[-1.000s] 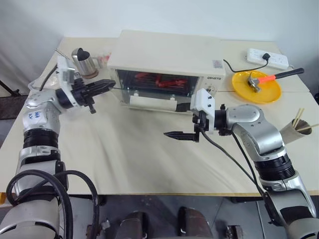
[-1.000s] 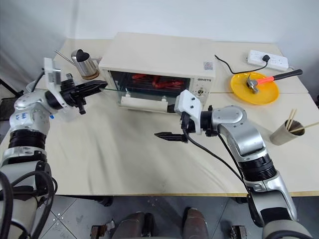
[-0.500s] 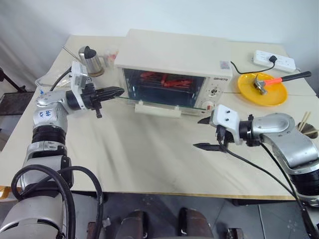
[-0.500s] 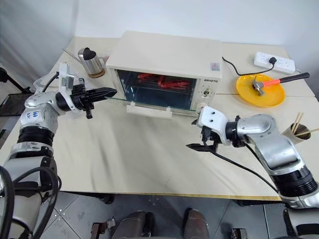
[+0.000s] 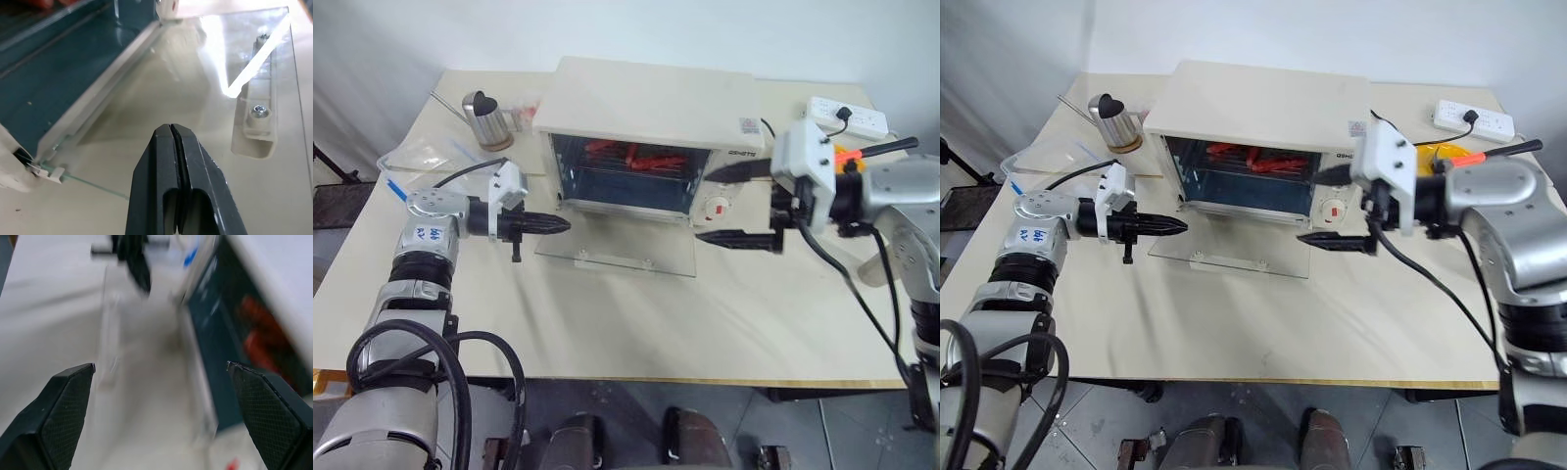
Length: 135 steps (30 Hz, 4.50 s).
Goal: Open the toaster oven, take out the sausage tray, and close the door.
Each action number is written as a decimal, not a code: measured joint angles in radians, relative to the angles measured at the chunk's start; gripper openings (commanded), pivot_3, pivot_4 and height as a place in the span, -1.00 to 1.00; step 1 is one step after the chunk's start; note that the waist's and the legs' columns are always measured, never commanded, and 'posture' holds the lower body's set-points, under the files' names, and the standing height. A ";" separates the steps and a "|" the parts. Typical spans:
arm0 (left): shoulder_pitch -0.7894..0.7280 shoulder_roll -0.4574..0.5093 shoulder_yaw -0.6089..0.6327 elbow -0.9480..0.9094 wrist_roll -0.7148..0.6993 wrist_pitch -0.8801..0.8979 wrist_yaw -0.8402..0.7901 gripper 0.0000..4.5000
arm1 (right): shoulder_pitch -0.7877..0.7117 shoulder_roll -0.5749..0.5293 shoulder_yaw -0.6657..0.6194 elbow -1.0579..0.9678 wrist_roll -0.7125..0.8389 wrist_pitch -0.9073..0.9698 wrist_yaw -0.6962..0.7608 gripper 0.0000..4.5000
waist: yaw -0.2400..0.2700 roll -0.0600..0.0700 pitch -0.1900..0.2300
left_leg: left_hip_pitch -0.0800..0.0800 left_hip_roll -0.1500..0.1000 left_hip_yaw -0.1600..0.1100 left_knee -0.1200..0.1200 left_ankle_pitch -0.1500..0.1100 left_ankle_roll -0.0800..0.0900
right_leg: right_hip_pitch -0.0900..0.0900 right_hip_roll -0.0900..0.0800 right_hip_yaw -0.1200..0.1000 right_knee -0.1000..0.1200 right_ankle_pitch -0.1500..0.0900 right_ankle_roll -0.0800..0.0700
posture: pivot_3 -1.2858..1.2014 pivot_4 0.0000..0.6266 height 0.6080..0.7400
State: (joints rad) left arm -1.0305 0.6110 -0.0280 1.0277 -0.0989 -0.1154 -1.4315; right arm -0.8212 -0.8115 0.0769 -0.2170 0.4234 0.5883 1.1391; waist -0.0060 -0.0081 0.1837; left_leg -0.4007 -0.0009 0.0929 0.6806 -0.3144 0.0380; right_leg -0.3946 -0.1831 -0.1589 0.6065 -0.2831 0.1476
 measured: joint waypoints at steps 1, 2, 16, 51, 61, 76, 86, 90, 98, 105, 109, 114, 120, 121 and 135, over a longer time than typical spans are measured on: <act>0.003 0.000 -0.006 0.001 0.012 -0.013 0.000 -0.99 | -0.010 0.024 0.033 0.009 -0.024 0.000 -0.018 1.00 | 0.000 0.000 0.000 | -0.002 0.000 0.001 0.001 0.000 0.000 | -0.002 0.000 -0.001 0.001 0.000 0.000 | 0.03 -0.52 1.00; 0.008 0.000 -0.013 0.004 0.025 -0.031 0.001 -0.99 | -0.018 0.050 0.069 0.024 -0.052 0.000 -0.038 1.00 | 0.000 0.000 0.000 | -0.004 0.000 0.001 0.002 0.000 0.000 | -0.003 0.000 -0.001 0.001 0.000 0.000 | 0.03 -0.52 1.00; 0.176 -0.035 0.080 -0.096 -0.023 -0.221 0.216 -0.99 | -0.143 0.393 0.399 0.370 -0.603 -0.181 -0.492 1.00 | -0.026 0.000 0.000 | -0.004 0.000 -0.003 0.003 0.001 0.000 | -0.004 -0.001 -0.001 0.006 0.000 0.000 | 0.03 -0.52 1.00; 0.844 -0.234 0.449 -1.133 -0.504 0.090 0.796 1.00 | -0.230 0.640 0.503 0.687 -1.141 -0.018 -0.772 -0.17 | -0.043 0.000 -0.001 | 0.000 0.003 -0.015 0.002 0.002 -0.003 | 0.000 -0.001 0.001 0.011 -0.001 -0.001 | 0.03 -0.52 1.00; 0.820 -0.220 0.433 -1.132 -0.505 0.113 0.789 1.00 | -0.214 0.632 0.500 0.656 -1.185 -0.039 -0.811 -0.99 | -0.045 0.000 -0.001 | 0.000 0.003 -0.015 0.001 0.001 -0.003 | 0.000 0.000 0.001 0.011 -0.001 -0.001 | 0.03 -0.52 1.00; 0.789 -0.217 0.418 -1.090 -0.506 0.141 0.775 1.00 | -0.128 0.573 0.499 0.501 -1.196 -0.091 -0.788 -0.99 | -0.045 0.000 -0.001 | -0.002 0.003 -0.014 0.000 0.002 -0.003 | 0.000 0.001 0.000 0.005 -0.001 -0.001 | 0.03 -0.52 1.00; 0.686 -0.217 0.337 -0.995 -0.503 0.174 0.717 1.00 | -0.122 0.561 0.499 0.495 -1.196 -0.136 -0.783 -0.99 | -0.047 0.000 -0.001 | -0.002 0.002 -0.014 -0.002 0.002 -0.004 | 0.000 0.002 0.000 0.004 -0.001 -0.001 | 0.03 -0.52 1.00; 0.616 -0.209 0.323 -0.905 -0.496 0.170 0.675 1.00 | -0.115 0.551 0.498 0.487 -1.196 -0.146 -0.782 -0.99 | -0.046 0.000 -0.001 | -0.002 0.001 -0.014 -0.001 0.002 -0.004 | 0.000 0.002 0.000 0.003 -0.001 -0.001 | 0.03 -0.52 1.00; 0.440 -0.169 0.313 -0.655 -0.457 0.118 0.549 1.00 | -0.093 0.532 0.498 0.455 -1.196 -0.187 -0.776 -0.99 | -0.048 0.000 -0.001 | -0.002 0.001 -0.013 -0.002 0.002 -0.004 | 0.000 0.002 0.000 0.003 -0.001 -0.001 | 0.03 -0.52 1.00; 0.344 -0.160 0.311 -0.496 -0.425 0.073 0.463 1.00 | -0.080 0.506 0.496 0.446 -1.197 -0.235 -0.777 -0.99 | -0.047 0.000 -0.001 | -0.003 0.000 -0.013 -0.002 0.002 -0.004 | 0.000 0.002 0.000 0.003 -0.001 -0.001 | 0.03 -0.52 1.00; 0.295 -0.150 0.305 -0.411 -0.403 0.043 0.411 1.00 | -0.060 0.484 0.493 0.426 -1.197 -0.260 -0.777 -0.99 | -0.046 -0.001 -0.001 | -0.003 0.000 -0.013 -0.001 0.002 -0.004 | 0.000 0.002 0.000 0.003 -0.001 -0.001 | 0.03 -0.52 1.00; 0.240 -0.146 0.294 -0.324 -0.375 0.012 0.372 1.00 | -0.030 0.464 0.493 0.388 -1.199 -0.283 -0.777 -0.99 | -0.043 -0.001 -0.001 | -0.003 0.000 -0.013 0.000 0.003 -0.004 | 0.000 0.002 0.000 0.004 -0.001 -0.001 | 0.03 -0.52 1.00; 0.210 -0.149 0.286 -0.272 -0.364 -0.011 0.354 1.00 | 0.025 0.443 0.493 0.306 -1.220 -0.285 -0.761 -0.99 | -0.041 -0.001 -0.001 | -0.003 0.000 -0.013 0.000 0.003 -0.004 | 0.000 0.002 0.000 0.004 -0.001 -0.001 | 0.03 -0.52 1.00; 0.209 -0.149 0.286 -0.268 -0.364 -0.014 0.353 1.00 | 0.034 0.440 0.493 0.290 -1.225 -0.284 -0.753 -0.99 | -0.040 -0.001 -0.001 | -0.003 0.000 -0.013 0.000 0.003 -0.004 | 0.000 0.002 0.000 0.004 -0.001 -0.001 | 0.03 -0.52 1.00; 0.182 -0.150 0.283 -0.225 -0.346 -0.038 0.348 1.00 | -0.003 0.517 0.465 0.340 -1.318 -0.137 -0.731 -0.44 | -0.036 -0.001 -0.001 | -0.003 0.000 -0.013 0.001 0.003 -0.004 | 0.000 0.002 0.000 0.005 -0.001 -0.001 | 0.03 -0.52 1.00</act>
State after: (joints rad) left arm -0.8485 0.4613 0.2551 0.8026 -0.4454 -0.1535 -1.0832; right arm -0.8240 -0.2945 0.5419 0.1232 -0.8947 0.4515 0.4079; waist -0.0420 -0.0086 0.1828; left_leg -0.4037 -0.0006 0.0802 0.6819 -0.3109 0.0342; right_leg -0.3945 -0.1811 -0.1587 0.6111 -0.2839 0.1463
